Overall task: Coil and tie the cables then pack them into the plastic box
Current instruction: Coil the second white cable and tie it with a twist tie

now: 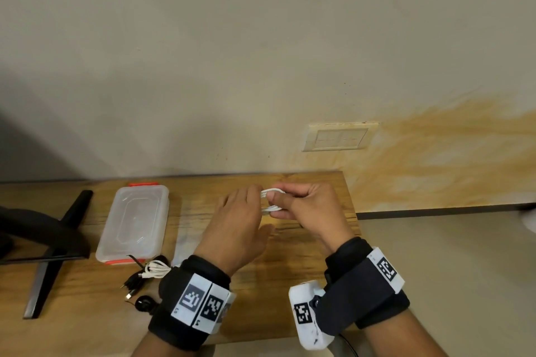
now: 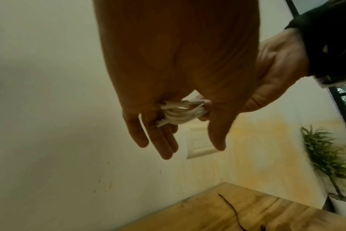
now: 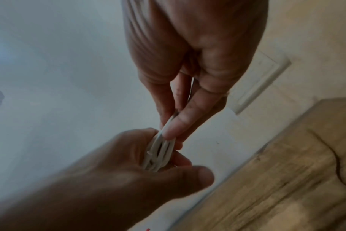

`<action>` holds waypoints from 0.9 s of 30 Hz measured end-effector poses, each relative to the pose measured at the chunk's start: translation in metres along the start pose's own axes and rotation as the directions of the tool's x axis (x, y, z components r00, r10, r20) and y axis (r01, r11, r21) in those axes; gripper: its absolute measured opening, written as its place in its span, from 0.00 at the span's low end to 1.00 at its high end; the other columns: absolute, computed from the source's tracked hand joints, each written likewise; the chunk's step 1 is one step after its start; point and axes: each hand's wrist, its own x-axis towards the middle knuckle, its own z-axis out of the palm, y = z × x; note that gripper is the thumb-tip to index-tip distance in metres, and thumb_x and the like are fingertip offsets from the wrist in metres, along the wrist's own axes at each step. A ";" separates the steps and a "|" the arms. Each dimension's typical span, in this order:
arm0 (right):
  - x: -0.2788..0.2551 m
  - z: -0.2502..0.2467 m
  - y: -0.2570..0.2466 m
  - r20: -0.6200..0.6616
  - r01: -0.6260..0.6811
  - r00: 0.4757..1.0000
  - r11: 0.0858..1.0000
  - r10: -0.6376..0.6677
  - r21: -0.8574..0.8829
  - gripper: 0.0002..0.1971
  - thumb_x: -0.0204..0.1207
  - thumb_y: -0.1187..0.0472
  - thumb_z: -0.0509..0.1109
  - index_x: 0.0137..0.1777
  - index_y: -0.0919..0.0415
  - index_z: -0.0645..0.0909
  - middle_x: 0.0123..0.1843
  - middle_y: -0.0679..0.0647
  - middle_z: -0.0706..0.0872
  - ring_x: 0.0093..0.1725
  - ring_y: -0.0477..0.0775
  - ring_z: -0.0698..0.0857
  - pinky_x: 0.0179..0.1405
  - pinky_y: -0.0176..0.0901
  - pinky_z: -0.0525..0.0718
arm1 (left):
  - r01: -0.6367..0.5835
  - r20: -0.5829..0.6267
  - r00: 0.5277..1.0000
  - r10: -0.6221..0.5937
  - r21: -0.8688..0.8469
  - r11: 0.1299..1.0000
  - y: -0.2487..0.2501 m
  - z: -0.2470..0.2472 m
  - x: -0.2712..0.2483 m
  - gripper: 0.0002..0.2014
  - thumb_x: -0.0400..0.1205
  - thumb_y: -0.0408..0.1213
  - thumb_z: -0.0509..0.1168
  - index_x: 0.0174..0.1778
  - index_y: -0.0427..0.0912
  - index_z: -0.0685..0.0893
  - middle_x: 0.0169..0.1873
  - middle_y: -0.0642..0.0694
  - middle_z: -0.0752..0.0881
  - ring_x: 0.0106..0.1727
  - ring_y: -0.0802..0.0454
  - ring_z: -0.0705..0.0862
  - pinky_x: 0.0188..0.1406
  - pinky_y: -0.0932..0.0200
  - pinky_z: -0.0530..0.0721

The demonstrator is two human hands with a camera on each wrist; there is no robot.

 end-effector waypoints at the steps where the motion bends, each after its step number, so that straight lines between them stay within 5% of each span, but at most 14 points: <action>1: -0.001 0.001 0.000 -0.002 -0.020 1.000 0.999 0.020 0.037 0.08 0.71 0.70 0.81 0.50 0.64 0.92 0.42 0.58 0.93 0.37 0.48 0.93 0.41 0.39 0.92 | 0.041 -0.044 0.998 -0.040 0.018 0.999 0.003 -0.001 0.001 0.22 0.80 0.49 0.69 0.67 0.45 0.73 0.58 0.49 0.81 0.61 0.48 0.80 0.65 0.53 0.73; 4: -0.002 0.005 0.000 0.006 -0.039 0.999 0.999 0.039 0.037 0.10 0.71 0.69 0.82 0.53 0.67 0.91 0.46 0.60 0.94 0.42 0.51 0.94 0.42 0.41 0.92 | 0.119 -0.117 0.987 -0.108 0.086 0.989 0.011 -0.003 0.004 0.10 0.76 0.39 0.69 0.52 0.44 0.78 0.46 0.49 0.82 0.50 0.46 0.82 0.54 0.54 0.76; 8: -0.005 0.009 0.000 0.060 -0.074 0.996 0.997 0.072 0.029 0.13 0.72 0.68 0.81 0.56 0.70 0.90 0.48 0.62 0.94 0.45 0.55 0.94 0.43 0.41 0.92 | 0.180 -0.078 0.981 -0.175 0.060 0.982 0.012 -0.008 0.005 0.07 0.79 0.34 0.63 0.47 0.48 0.71 0.42 0.50 0.81 0.40 0.49 0.80 0.35 0.58 0.71; 12: -0.005 0.000 -0.010 0.176 -0.054 0.982 0.994 0.070 -0.094 0.10 0.77 0.58 0.78 0.53 0.65 0.92 0.45 0.59 0.95 0.43 0.55 0.94 0.45 0.43 0.93 | 0.222 -0.046 0.972 -0.228 -0.111 0.969 0.007 -0.005 0.005 0.05 0.80 0.40 0.65 0.43 0.48 0.74 0.37 0.47 0.86 0.34 0.46 0.80 0.26 0.55 0.69; 16: 0.012 -0.037 -0.016 -0.021 0.089 0.995 0.951 -0.099 -0.296 0.07 0.80 0.56 0.75 0.48 0.58 0.91 0.40 0.57 0.94 0.37 0.51 0.91 0.44 0.45 0.93 | 0.240 -0.002 0.967 -0.255 -0.324 0.915 0.002 -0.002 0.005 0.21 0.82 0.58 0.66 0.31 0.49 0.72 0.26 0.49 0.81 0.27 0.51 0.77 0.24 0.55 0.67; 20: 0.047 -0.083 0.016 -0.095 0.119 0.951 0.635 -0.293 -0.763 0.05 0.81 0.61 0.75 0.51 0.54 0.92 0.46 0.51 0.94 0.46 0.49 0.91 0.56 0.48 0.89 | 0.316 0.076 0.943 -0.324 -0.507 0.802 0.003 -0.008 0.007 0.25 0.85 0.57 0.61 0.27 0.46 0.69 0.20 0.51 0.73 0.22 0.53 0.70 0.23 0.58 0.66; 24: 0.068 -0.096 0.062 0.141 0.222 0.953 0.304 -0.267 -0.926 0.13 0.82 0.64 0.70 0.63 0.53 0.89 0.63 0.54 0.89 0.63 0.57 0.84 0.61 0.49 0.84 | 0.364 0.117 0.918 -0.379 -0.628 0.688 0.005 -0.011 0.010 0.24 0.86 0.50 0.64 0.25 0.46 0.67 0.18 0.53 0.67 0.16 0.59 0.63 0.18 0.64 0.63; 27: 0.081 -0.090 0.084 0.268 0.304 0.928 0.112 -0.259 -0.946 0.15 0.81 0.63 0.70 0.66 0.50 0.87 0.68 0.54 0.84 0.69 0.62 0.78 0.63 0.52 0.81 | 0.388 0.171 0.905 -0.389 -0.705 0.593 0.002 -0.010 0.010 0.20 0.84 0.50 0.65 0.30 0.45 0.71 0.23 0.49 0.71 0.21 0.53 0.67 0.25 0.56 0.68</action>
